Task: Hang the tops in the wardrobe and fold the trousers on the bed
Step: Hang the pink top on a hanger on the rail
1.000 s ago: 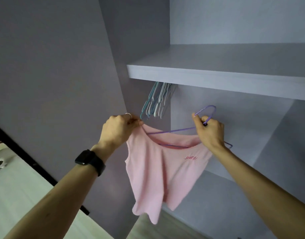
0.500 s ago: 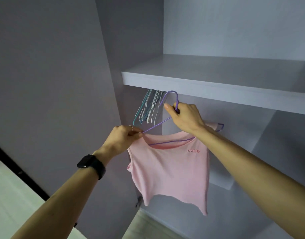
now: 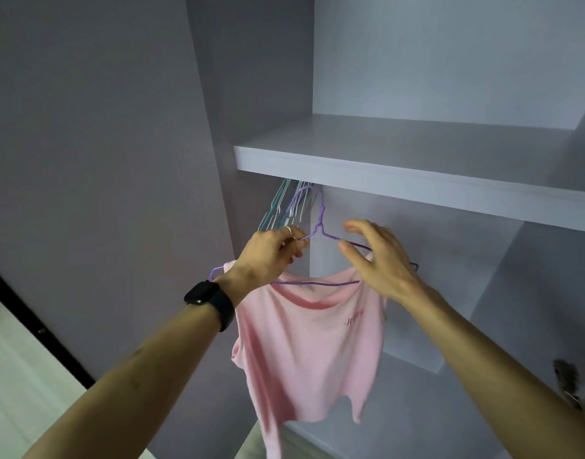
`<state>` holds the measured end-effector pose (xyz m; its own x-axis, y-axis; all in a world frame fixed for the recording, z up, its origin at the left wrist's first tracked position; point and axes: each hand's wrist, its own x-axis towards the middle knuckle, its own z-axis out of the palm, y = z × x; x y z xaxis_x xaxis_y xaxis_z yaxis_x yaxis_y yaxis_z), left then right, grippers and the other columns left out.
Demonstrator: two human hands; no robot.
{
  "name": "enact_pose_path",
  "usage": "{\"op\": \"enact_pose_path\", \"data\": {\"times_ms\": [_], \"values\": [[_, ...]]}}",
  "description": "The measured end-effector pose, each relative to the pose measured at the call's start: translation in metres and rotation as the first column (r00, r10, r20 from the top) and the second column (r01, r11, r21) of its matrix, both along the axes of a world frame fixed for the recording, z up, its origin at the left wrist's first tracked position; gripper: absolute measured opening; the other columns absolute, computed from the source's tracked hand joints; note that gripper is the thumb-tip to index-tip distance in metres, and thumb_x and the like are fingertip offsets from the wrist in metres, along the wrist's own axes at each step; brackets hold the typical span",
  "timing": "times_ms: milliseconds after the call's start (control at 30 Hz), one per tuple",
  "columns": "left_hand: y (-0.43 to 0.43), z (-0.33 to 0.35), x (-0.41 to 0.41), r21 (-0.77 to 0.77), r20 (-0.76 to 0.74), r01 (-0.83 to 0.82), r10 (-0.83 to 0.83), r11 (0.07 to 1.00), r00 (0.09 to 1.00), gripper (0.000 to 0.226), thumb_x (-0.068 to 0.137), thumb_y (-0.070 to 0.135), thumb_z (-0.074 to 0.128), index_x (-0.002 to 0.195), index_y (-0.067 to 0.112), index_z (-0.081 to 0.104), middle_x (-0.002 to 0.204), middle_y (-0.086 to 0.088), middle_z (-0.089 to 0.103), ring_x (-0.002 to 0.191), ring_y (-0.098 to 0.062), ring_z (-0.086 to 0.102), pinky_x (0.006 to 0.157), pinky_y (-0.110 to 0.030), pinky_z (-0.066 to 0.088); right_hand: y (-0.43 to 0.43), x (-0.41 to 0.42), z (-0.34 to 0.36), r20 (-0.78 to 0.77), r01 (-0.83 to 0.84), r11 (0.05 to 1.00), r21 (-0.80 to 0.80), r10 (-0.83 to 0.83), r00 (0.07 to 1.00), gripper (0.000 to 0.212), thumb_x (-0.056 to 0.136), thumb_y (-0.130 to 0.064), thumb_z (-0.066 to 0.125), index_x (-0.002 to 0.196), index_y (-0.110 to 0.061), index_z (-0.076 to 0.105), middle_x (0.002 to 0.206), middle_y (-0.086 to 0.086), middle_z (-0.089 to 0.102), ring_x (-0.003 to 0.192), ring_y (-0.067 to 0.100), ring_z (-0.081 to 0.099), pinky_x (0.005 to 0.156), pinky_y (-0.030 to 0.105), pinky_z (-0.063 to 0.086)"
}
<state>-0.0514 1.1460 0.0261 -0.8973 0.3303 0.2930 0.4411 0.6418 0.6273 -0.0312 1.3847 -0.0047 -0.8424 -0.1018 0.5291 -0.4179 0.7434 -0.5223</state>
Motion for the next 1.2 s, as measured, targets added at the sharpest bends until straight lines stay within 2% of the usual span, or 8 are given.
{"op": "enact_pose_path", "data": {"times_ms": [67,167,300,533,667,933,1100,1200], "values": [[-0.007,0.001,0.001,-0.004,0.007,-0.013,0.013,1.000,1.000,0.015,0.102,0.022,0.057,0.099,0.014,0.070,0.081,0.009,0.071,0.069,-0.008,0.066,0.069,-0.012,0.047,0.024,0.002,-0.018,0.091,0.071,0.997,0.044,-0.075,0.993,0.011,0.098,-0.042,0.059,0.096,-0.033,0.065,0.095,-0.018,0.068,0.092,0.023,0.056,0.087,0.032,0.045],[-0.016,0.001,-0.001,-0.067,0.031,-0.013,0.015,0.998,0.999,0.013,0.102,0.019,0.056,0.096,0.019,0.068,0.081,0.010,0.070,0.069,-0.007,0.065,0.065,-0.009,0.044,0.036,0.008,-0.040,0.160,0.046,0.997,0.059,-0.055,0.986,0.040,0.098,-0.028,0.064,0.067,-0.029,0.038,0.057,-0.011,0.045,0.063,0.013,0.037,0.062,0.030,0.035],[-0.024,-0.007,0.000,-0.148,0.018,-0.016,0.019,0.989,1.000,0.022,0.101,0.019,0.055,0.089,0.037,0.061,0.079,0.013,0.069,0.070,-0.006,0.065,0.071,-0.015,0.047,0.037,0.018,-0.060,0.135,0.039,0.999,-0.018,-0.036,0.990,0.033,0.089,-0.029,0.076,0.067,-0.030,0.051,0.067,-0.021,0.055,0.060,0.003,0.045,0.059,0.021,0.035],[-0.023,-0.025,0.004,-0.151,-0.042,-0.075,0.070,0.986,0.997,0.014,0.101,0.017,0.056,0.103,0.022,0.069,0.081,0.017,0.068,0.077,-0.009,0.065,0.071,-0.003,0.039,0.047,0.022,-0.058,0.066,-0.065,0.995,0.082,0.060,0.996,0.013,0.093,-0.030,0.070,0.095,-0.017,0.075,0.083,-0.006,0.072,0.076,0.017,0.065,0.073,0.029,0.052],[-0.016,-0.039,0.000,-0.140,-0.026,-0.065,0.062,0.988,0.998,0.015,0.101,0.018,0.056,0.104,0.017,0.070,0.084,0.014,0.070,0.085,-0.017,0.067,0.084,-0.029,0.050,0.057,0.018,-0.058,0.069,-0.041,0.971,0.235,0.025,0.997,0.012,0.094,-0.027,0.070,0.091,-0.017,0.076,0.079,-0.002,0.069,0.070,0.020,0.056,0.072,0.034,0.049],[0.014,-0.069,-0.033,-0.092,-0.002,0.184,-0.185,0.979,0.983,0.013,0.102,0.020,0.056,0.105,0.018,0.068,0.085,0.013,0.069,0.084,-0.011,0.067,0.083,-0.027,0.050,0.064,0.034,-0.073,0.122,0.141,0.962,0.232,-0.173,0.977,0.033,0.092,-0.049,0.054,0.087,-0.022,0.072,0.077,-0.008,0.065,0.072,0.021,0.057,0.069,0.033,0.051],[0.037,-0.088,-0.066,-0.068,0.015,0.362,-0.362,0.930,0.932,0.016,0.103,0.017,0.056,0.107,0.015,0.071,0.094,0.008,0.073,0.091,-0.011,0.067,0.077,-0.018,0.047,0.058,0.052,-0.071,0.186,0.208,0.944,0.255,-0.259,0.948,0.010,0.095,-0.021,0.068,0.097,-0.014,0.074,0.083,-0.002,0.071,0.069,0.016,0.057,0.068,0.029,0.046],[0.049,-0.100,-0.081,-0.131,0.013,0.434,-0.436,0.891,0.900,0.023,0.103,0.023,0.057,0.120,0.022,0.071,0.116,0.009,0.073,0.107,-0.010,0.066,0.092,-0.024,0.049,0.052,0.066,-0.081,0.148,0.333,0.894,0.299,-0.388,0.910,0.009,0.095,-0.021,0.065,0.095,-0.014,0.071,0.079,0.000,0.071,0.068,0.021,0.061,0.065,0.027,0.042]]}}
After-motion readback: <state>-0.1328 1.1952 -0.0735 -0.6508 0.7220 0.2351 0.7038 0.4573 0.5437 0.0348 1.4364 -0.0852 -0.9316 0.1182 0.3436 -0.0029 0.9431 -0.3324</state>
